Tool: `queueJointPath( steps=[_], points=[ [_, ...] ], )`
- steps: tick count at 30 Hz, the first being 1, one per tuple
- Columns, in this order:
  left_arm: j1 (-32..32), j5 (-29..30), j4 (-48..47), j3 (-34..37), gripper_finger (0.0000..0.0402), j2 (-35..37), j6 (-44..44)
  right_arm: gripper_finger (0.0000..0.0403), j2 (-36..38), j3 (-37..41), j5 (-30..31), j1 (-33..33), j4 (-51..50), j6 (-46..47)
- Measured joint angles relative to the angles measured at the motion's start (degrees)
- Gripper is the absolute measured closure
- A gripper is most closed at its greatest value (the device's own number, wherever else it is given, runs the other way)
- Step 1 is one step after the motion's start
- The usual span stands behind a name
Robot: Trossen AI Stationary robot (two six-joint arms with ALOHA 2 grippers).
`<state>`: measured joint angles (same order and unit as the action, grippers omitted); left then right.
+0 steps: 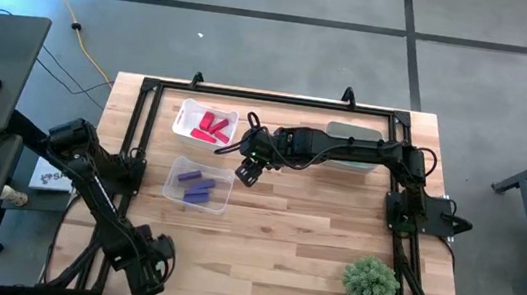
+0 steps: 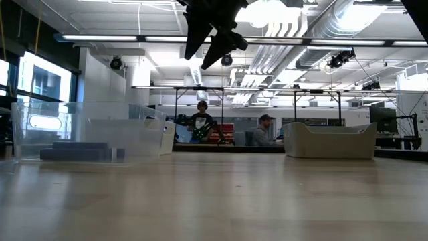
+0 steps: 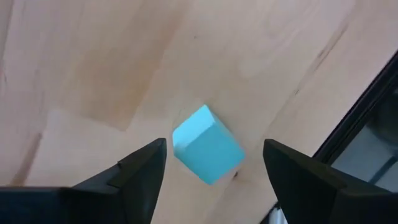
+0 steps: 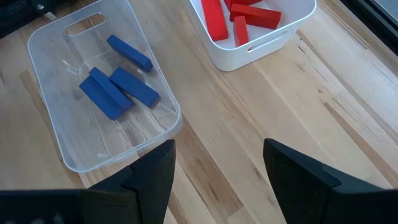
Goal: Sort & place blocks by color
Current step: Put the light blue block into the grey bin
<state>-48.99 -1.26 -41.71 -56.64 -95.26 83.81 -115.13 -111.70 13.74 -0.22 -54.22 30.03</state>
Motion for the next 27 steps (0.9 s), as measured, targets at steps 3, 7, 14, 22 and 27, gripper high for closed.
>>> queueJointPath(
  steps=[3, 7, 14, 22, 27],
  points=[
    [0.2, -0.2, 0.0, 0.0, 0.0148, 0.0, 4.8, 0.0169, 0.0, 0.0, 0.0, 0.0, 0.0, 0.0],
    [0.2, 0.0, 0.0, 0.0, 0.0157, 0.0, 9.4, 0.0169, 0.0, 0.0, 0.0, 0.0, 0.0, -0.3],
    [0.2, 0.4, -0.4, 0.0, 0.0175, 0.0, 13.3, 0.0169, 0.0, 0.0, 0.0, 0.0, 0.0, -0.3],
    [0.7, -0.7, -1.2, 0.0, 0.0181, -0.5, 14.8, 0.0169, 0.0, 0.0, 0.0, 0.0, -0.1, -0.4],
    [1.0, -2.2, -1.6, 0.0, 0.0181, -0.5, 15.5, 0.0169, 0.0, 0.0, 0.0, 0.0, -0.4, -0.4]
  ],
)
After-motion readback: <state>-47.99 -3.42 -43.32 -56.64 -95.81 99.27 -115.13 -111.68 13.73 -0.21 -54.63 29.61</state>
